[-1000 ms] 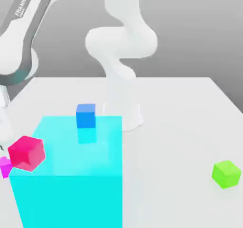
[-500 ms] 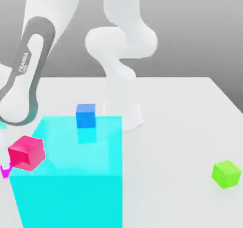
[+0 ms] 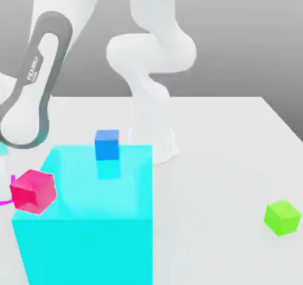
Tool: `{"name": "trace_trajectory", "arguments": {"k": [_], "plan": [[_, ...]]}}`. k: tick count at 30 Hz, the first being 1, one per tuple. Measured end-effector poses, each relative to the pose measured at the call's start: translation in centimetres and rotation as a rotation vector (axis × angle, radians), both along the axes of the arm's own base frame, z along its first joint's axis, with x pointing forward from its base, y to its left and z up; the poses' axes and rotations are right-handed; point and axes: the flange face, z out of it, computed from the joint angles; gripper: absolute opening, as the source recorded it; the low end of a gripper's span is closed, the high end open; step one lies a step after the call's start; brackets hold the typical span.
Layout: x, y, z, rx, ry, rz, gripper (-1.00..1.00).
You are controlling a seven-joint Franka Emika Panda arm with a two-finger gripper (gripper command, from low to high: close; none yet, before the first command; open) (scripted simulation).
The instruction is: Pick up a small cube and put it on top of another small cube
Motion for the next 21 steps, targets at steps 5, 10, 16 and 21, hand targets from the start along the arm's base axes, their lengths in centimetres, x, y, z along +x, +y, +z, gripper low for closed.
{"name": "trace_trajectory", "arguments": {"k": [5,10,16,21], "plan": [[5.2,-2.4,3.4,-0.072,-0.048,0.165,-1.00],[10.2,-4.6,9.2,-0.180,-0.129,0.319,-1.00],[16.3,2.4,16.5,-0.079,-0.159,0.584,-1.00],[18.7,10.7,24.5,-0.063,-0.109,0.819,-1.00]]}}
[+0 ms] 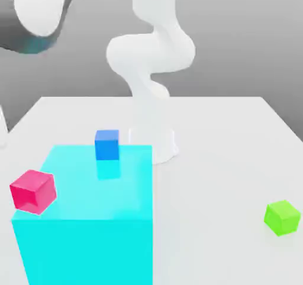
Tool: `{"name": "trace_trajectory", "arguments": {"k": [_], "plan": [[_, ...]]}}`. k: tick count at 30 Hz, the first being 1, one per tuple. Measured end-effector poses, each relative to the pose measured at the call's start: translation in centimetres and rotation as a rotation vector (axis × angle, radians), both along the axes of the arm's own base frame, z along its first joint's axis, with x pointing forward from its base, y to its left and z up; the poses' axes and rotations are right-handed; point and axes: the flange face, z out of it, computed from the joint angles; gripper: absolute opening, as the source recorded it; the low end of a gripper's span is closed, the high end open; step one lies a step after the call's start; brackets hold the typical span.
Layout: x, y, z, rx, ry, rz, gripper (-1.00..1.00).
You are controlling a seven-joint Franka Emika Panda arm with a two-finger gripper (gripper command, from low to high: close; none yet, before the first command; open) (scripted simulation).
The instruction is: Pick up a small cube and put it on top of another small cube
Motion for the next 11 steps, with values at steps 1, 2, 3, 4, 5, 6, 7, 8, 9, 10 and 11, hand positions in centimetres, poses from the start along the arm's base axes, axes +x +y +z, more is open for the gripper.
{"name": "trace_trajectory", "arguments": {"k": [1,2,3,4,5,6,7,8,9,10,11], "plan": [[0.0,1.5,1.9,-0.021,0.010,0.040,-1.00],[-0.3,2.8,2.6,-0.025,0.036,0.066,-1.00],[-0.5,4.3,1.8,-0.006,0.077,0.087,-1.00],[-0.7,4.8,0.5,0.003,0.097,0.094,-1.00],[-0.8,5.0,-1.0,0.007,0.107,0.096,-1.00],[-0.8,5.1,-2.6,0.010,0.112,0.097,-1.00],[-0.9,5.1,-4.2,0.010,0.115,0.097,1.00],[-0.9,5.2,-4.2,0.010,0.115,0.099,1.00],[-0.8,5.3,-4.2,0.010,0.115,0.100,1.00],[-0.8,5.3,-4.2,0.010,0.115,0.101,1.00],[-0.8,5.4,-4.2,0.010,0.115,0.102,1.00]]}}
